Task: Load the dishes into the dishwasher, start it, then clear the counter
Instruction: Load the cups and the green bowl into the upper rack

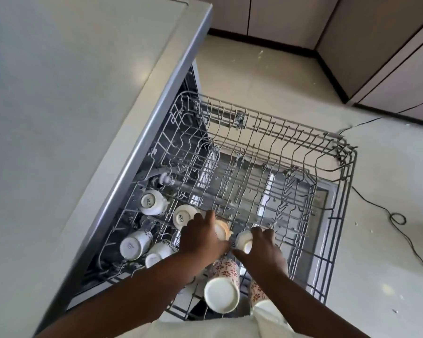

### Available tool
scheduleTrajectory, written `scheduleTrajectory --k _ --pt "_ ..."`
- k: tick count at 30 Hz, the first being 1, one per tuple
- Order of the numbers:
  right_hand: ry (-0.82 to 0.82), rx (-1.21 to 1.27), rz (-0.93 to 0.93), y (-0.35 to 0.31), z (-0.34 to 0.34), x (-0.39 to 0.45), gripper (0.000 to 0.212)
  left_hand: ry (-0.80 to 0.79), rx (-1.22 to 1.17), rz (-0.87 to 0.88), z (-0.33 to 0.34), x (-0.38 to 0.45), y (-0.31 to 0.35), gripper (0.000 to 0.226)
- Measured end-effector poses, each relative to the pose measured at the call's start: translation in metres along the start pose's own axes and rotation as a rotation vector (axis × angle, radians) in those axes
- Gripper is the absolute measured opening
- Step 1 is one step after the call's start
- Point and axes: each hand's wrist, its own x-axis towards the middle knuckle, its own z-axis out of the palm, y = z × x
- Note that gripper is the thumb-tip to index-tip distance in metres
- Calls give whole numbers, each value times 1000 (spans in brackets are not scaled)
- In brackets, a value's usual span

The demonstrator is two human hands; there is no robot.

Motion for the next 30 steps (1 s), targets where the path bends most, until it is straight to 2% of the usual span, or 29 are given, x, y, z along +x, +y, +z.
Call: scheduleTrajectory --k 4,9,14,19,30 --pt "13 32 14 0 3 4 78 -28 45 56 7 -4 -5 91" --pt "6 18 -14 5 6 7 73 -30 78 92 15 9 -4 77" --pt "-9 6 -44 4 9 8 66 -38 86 81 21 22 -4 72" --pt "-19 -6 -50 9 9 10 65 -30 160 159 25 22 -1 78" --pt "-9 8 -79 28 9 6 73 9 183 150 31 17 2 74"
